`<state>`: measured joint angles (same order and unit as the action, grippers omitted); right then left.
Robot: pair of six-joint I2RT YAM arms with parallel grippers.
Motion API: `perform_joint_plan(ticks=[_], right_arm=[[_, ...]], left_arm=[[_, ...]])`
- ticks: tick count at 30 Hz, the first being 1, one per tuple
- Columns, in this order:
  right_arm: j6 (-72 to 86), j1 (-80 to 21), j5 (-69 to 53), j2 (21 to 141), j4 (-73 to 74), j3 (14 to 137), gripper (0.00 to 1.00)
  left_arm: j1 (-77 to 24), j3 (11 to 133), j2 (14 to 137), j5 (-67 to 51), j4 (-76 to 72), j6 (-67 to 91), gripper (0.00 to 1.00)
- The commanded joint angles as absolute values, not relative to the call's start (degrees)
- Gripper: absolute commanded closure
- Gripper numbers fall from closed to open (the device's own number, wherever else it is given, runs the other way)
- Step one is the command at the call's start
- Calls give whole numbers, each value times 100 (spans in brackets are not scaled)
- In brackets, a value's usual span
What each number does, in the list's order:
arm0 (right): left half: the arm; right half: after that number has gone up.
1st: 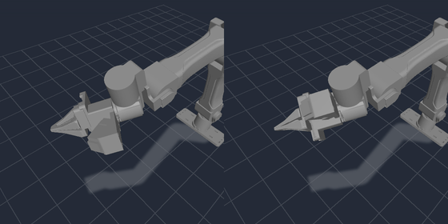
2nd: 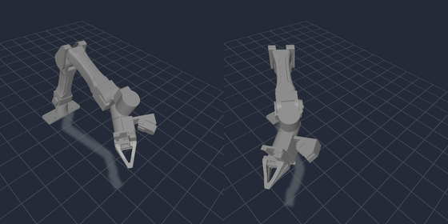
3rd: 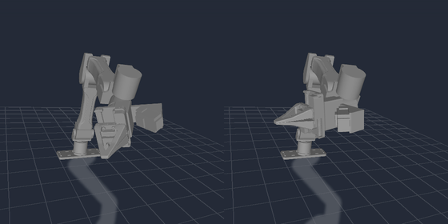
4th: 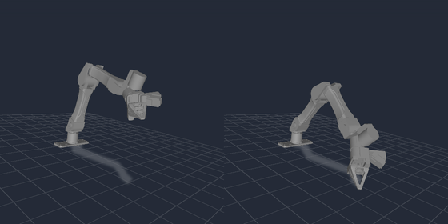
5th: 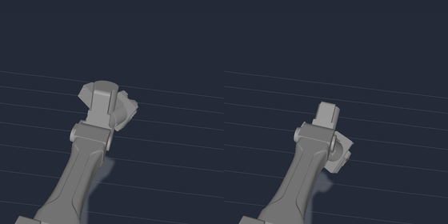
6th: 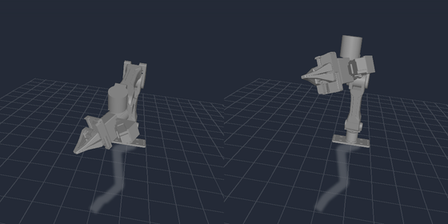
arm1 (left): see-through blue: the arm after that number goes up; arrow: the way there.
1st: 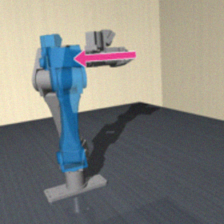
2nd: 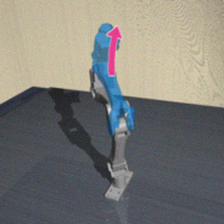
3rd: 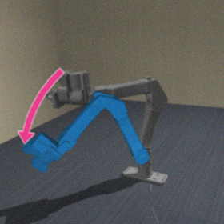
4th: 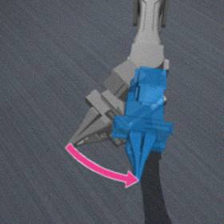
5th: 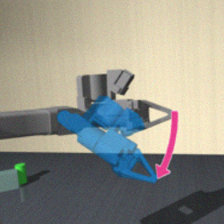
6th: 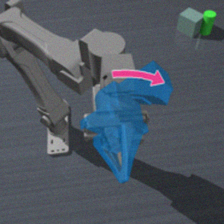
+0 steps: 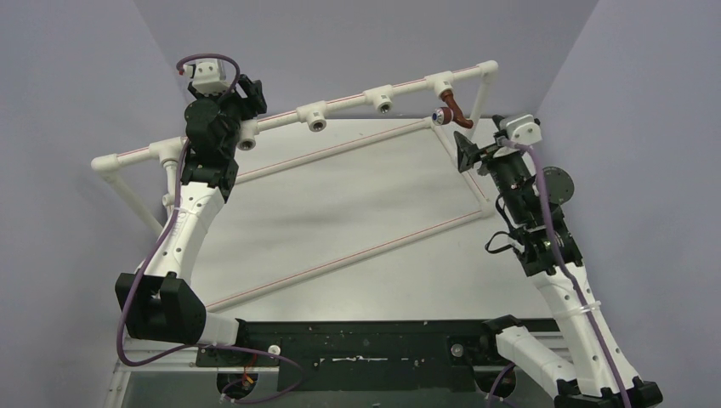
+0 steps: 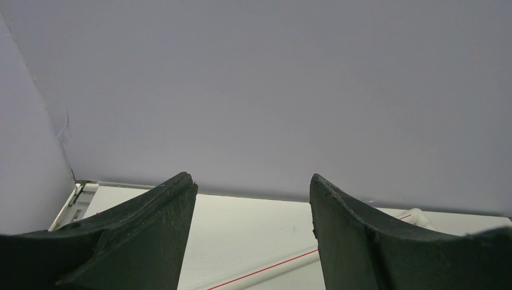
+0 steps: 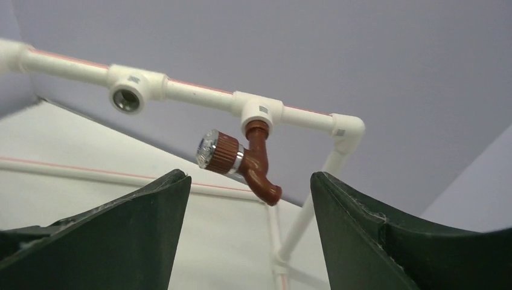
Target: Install the water faucets
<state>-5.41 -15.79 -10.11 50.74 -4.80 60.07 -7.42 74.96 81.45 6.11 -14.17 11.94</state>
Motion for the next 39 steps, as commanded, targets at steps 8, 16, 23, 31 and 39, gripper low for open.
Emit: perform_joint_plan(ticks=[8, 16, 23, 31, 39], right_arm=[[-4084, -1739, -861, 5173, -204, 5971, 23], [-4874, -1756, -728, 5682, -779, 5872, 23], [-5063, -1757, -927, 6097, -1010, 6048, 23], [-5034, -1757, -990, 6618, -1350, 6296, 25], [-4703, -1748, -1007, 7017, -1678, 6477, 35]], left_arm=[[-791, 7132, 8609, 274, -70, 968, 34], [-814, 7120, 8595, 289, -77, 954, 34], [-810, 7127, 8605, 293, -70, 958, 34], [-812, 7119, 8608, 298, -70, 941, 34], [-801, 7128, 8633, 290, -70, 949, 34]])
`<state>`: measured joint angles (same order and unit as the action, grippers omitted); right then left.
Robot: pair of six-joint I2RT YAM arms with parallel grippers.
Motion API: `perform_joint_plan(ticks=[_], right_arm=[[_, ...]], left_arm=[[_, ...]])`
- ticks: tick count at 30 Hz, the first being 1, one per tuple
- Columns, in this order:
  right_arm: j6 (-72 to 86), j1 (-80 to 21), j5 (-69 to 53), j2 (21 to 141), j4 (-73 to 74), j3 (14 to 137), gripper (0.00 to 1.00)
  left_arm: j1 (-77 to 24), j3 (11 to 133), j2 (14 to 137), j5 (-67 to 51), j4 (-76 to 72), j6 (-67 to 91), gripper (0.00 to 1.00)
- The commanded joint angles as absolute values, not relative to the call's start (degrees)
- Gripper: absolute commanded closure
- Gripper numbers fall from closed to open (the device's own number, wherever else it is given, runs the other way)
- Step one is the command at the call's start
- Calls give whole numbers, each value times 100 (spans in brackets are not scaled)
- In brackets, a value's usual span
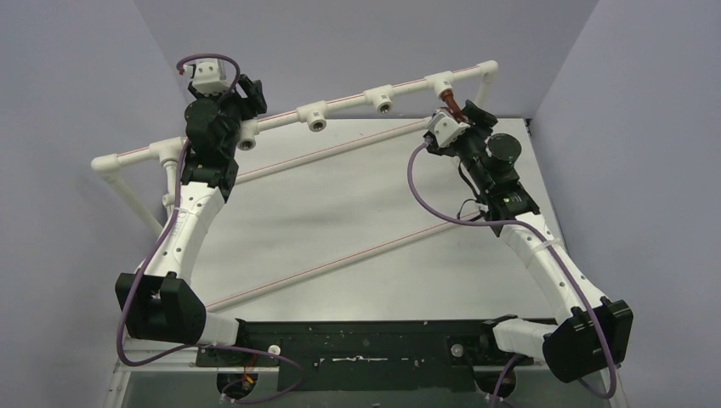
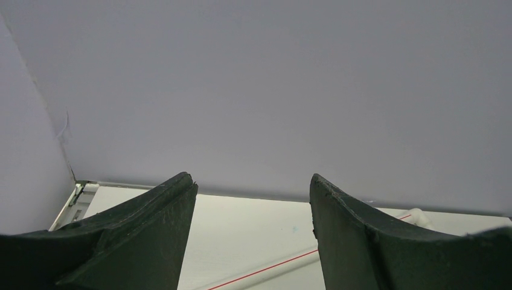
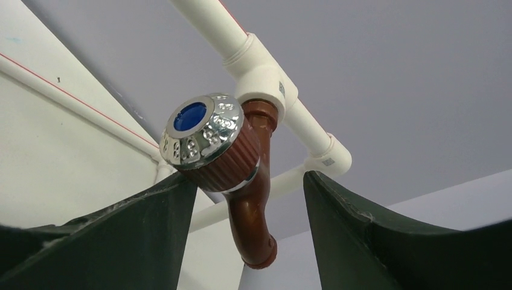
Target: Install the water faucets
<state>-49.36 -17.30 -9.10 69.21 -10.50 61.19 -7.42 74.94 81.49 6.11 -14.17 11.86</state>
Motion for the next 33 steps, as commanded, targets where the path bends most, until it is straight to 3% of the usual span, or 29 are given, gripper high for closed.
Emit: perform_joint_plan(ticks=[1, 3, 6, 11, 21, 33], right_arm=[[-4651, -1742, -1018, 7041, -1719, 6496, 37], [-4512, -1749, -1039, 7093, -1830, 6500, 43], [-4301, -1747, -968, 7174, -1929, 6508, 59], [-3712, -1733, -740, 7143, -2321, 6322, 100], [-778, -1679, -132, 7042, -3080, 6113, 100], [3438, -1593, 938, 6955, -2656, 6251, 100]], left_arm=[[-794, 7128, 8631, 292, -69, 949, 34], [-793, 7127, 8636, 290, -70, 945, 34], [-799, 7126, 8637, 291, -70, 944, 34], [-791, 7130, 8644, 283, -66, 957, 34], [-789, 7128, 8645, 274, -70, 958, 34], [-770, 7129, 8624, 240, -79, 980, 34]])
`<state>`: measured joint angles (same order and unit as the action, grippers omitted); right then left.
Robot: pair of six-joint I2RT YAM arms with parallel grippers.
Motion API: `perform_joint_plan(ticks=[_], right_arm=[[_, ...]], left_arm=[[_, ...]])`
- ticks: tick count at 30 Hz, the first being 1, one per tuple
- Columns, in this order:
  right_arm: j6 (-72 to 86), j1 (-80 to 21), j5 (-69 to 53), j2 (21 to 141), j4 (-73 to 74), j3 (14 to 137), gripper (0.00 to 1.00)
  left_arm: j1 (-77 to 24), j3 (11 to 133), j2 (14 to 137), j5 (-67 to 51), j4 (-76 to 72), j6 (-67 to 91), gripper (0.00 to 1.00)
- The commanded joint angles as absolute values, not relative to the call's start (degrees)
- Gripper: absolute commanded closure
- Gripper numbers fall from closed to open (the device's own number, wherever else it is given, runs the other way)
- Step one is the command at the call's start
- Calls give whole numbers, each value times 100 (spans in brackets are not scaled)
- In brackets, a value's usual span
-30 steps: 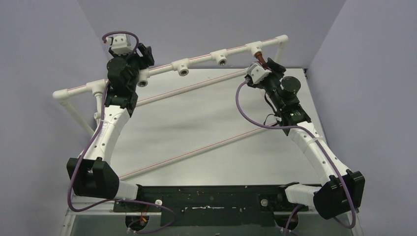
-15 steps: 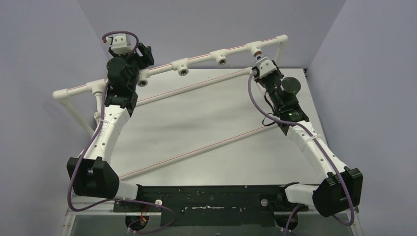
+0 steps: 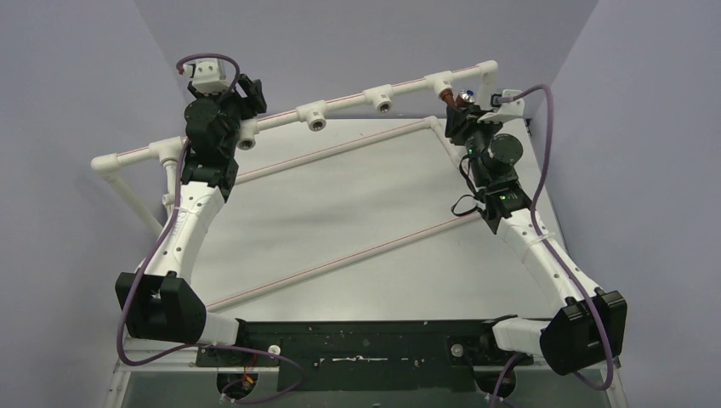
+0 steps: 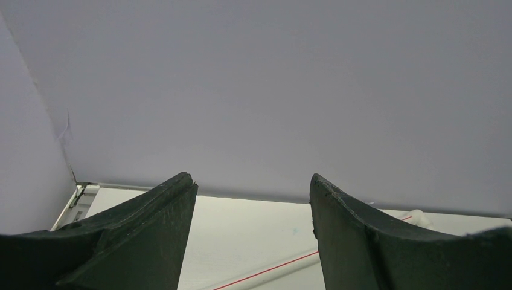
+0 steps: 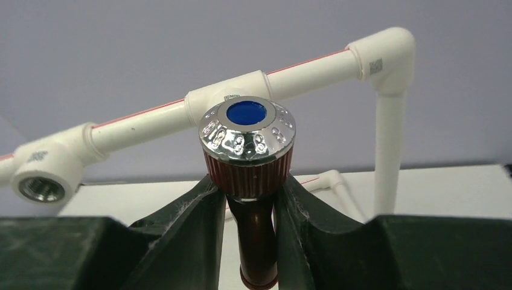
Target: Install the water faucets
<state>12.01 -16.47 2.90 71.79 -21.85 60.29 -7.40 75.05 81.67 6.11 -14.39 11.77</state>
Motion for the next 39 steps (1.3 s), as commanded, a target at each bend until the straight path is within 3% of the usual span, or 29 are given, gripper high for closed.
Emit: perform_joint_plan(ticks=[1, 20, 30, 31, 36, 39], right_arm=[[3730, -1592, 929, 6946, -2635, 6237, 100], [9034, -1596, 820, 6659, -1705, 5841, 100], [9552, -1657, 620, 6696, -1468, 5849, 100], [9523, -1653, 623, 6683, -1437, 5852, 98], [9449, -1668, 572, 6608, -1297, 5785, 65], [9386, -1683, 556, 6532, -1212, 5734, 57]], left_arm=[[-772, 7128, 8623, 238, -79, 984, 34], [-781, 7137, 8606, 204, -71, 1010, 34], [-778, 7142, 8607, 240, -62, 993, 34], [-778, 7138, 8605, 231, -62, 993, 34], [-772, 7141, 8612, 235, -62, 993, 34], [-767, 7138, 8606, 234, -62, 992, 34]])
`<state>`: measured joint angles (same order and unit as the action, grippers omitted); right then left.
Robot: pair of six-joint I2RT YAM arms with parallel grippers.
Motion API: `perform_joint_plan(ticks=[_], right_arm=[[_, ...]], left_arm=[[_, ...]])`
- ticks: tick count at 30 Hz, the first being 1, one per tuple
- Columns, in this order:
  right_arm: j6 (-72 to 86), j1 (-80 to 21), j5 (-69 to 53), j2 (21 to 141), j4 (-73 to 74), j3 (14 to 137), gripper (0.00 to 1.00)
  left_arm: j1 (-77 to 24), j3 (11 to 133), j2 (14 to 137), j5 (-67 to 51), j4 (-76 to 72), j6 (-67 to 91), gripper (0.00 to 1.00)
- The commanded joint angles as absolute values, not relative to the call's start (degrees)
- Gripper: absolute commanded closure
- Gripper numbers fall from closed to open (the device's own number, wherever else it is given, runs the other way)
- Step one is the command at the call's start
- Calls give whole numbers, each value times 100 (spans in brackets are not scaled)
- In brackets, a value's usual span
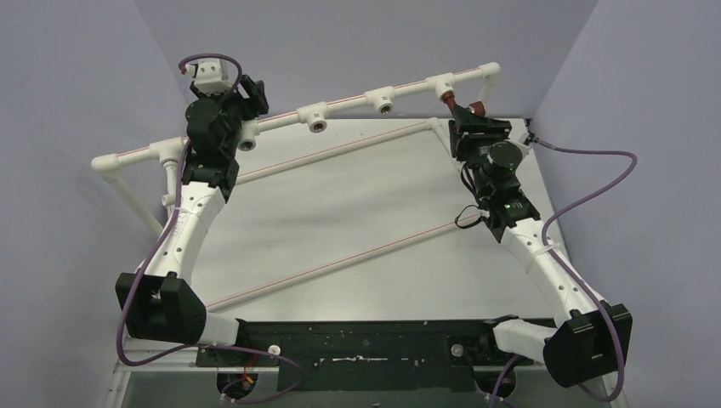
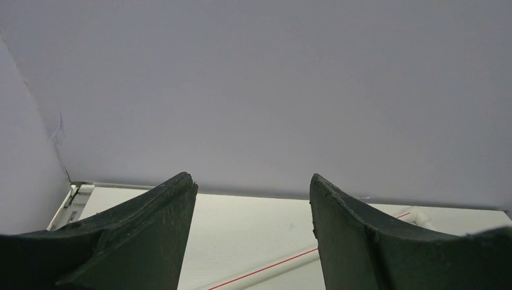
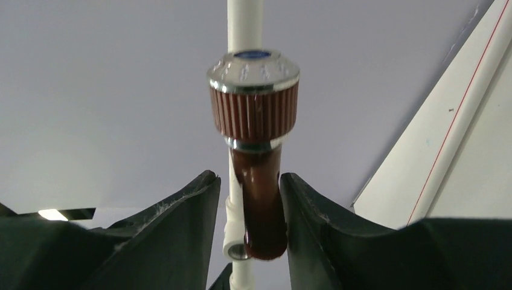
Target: Install the water faucets
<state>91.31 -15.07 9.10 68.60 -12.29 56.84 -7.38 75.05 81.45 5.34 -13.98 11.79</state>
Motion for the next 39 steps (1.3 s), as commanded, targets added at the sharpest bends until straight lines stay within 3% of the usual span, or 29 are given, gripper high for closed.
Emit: perform_joint_plan(ticks=[1, 7, 15, 27, 39], right_arm=[[9374, -1691, 554, 6504, -1184, 5719, 54], [9281, -1733, 577, 6292, -981, 5647, 40], [8951, -1736, 489, 5931, -735, 5508, 33], [7282, -1659, 453, 5385, -228, 5525, 34], [2947, -1639, 232, 4873, -421, 5848, 39]], left_arm=[[-770, 7139, 8607, 237, -60, 997, 34], [-771, 7145, 8605, 246, -53, 985, 34], [-773, 7142, 8607, 248, -53, 984, 34], [-789, 7145, 8600, 247, -53, 985, 34], [-817, 7129, 8619, 273, -53, 967, 34]])
